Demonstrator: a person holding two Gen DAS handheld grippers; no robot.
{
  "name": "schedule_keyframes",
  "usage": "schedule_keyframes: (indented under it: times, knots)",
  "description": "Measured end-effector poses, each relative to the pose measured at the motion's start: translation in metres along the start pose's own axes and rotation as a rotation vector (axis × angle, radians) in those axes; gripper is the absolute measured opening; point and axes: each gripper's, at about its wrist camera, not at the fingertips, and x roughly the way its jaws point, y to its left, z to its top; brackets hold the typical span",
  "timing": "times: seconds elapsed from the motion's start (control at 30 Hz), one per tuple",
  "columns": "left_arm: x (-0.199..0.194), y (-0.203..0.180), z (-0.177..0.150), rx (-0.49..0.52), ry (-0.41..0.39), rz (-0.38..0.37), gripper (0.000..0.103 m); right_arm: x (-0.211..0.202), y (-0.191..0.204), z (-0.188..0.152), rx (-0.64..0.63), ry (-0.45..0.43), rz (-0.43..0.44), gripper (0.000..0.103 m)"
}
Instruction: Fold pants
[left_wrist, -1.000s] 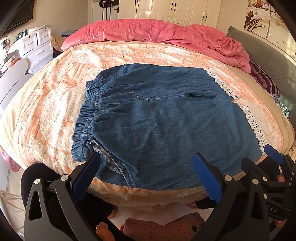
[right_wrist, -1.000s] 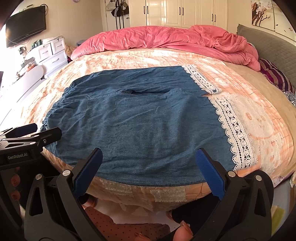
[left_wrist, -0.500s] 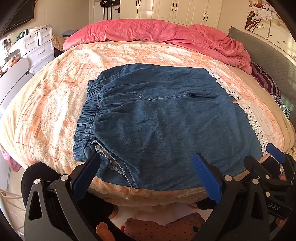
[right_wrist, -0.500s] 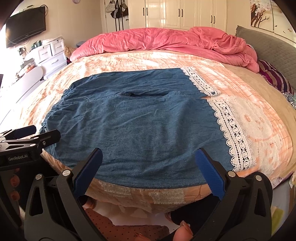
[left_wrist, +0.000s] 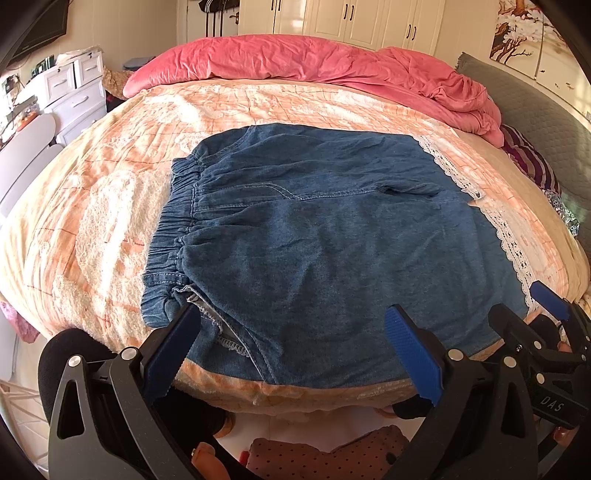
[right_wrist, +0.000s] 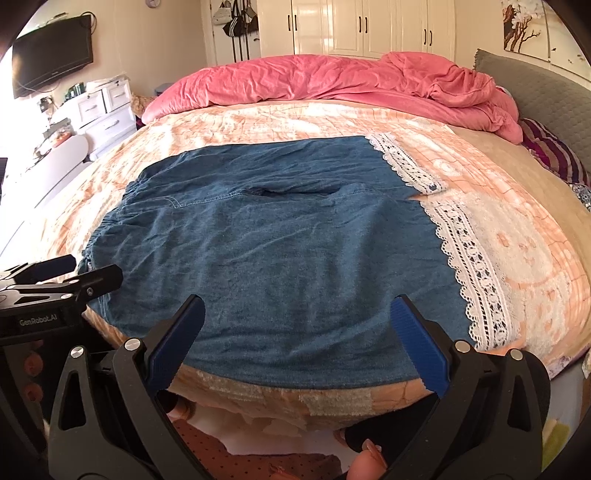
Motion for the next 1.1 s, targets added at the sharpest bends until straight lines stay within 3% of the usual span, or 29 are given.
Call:
schedule_keyframes:
  times: [0.3,0.6,0.7,0.9,1.1]
  knots:
    - [0.016,0.006,0.019,0.023,-0.002,-0.011,0.099,0.027,0.003,0.027,-0.041,0.014,0.074,0.095]
    - [0.045,0.066,0.094,-0.006,-0.050,0.028,0.099,0.057,0.024,0.087,-0.185,-0.009,0.179,0.095]
    - [0.061,0.090,0.113,0.003,-0.051,0.087,0.099,0.073,0.030,0.112,-0.227,-0.012,0.195,0.095]
    - [0.102,0.125,0.143,0.005,0.006,0.086,0.099,0.121,0.055,0.151,-0.354,0.043,0.227,0.095]
    - [0.137,0.128,0.159,0.077,0.041,0.089,0.099,0.180,0.074,0.186,-0.412,0.132,0.248,0.095]
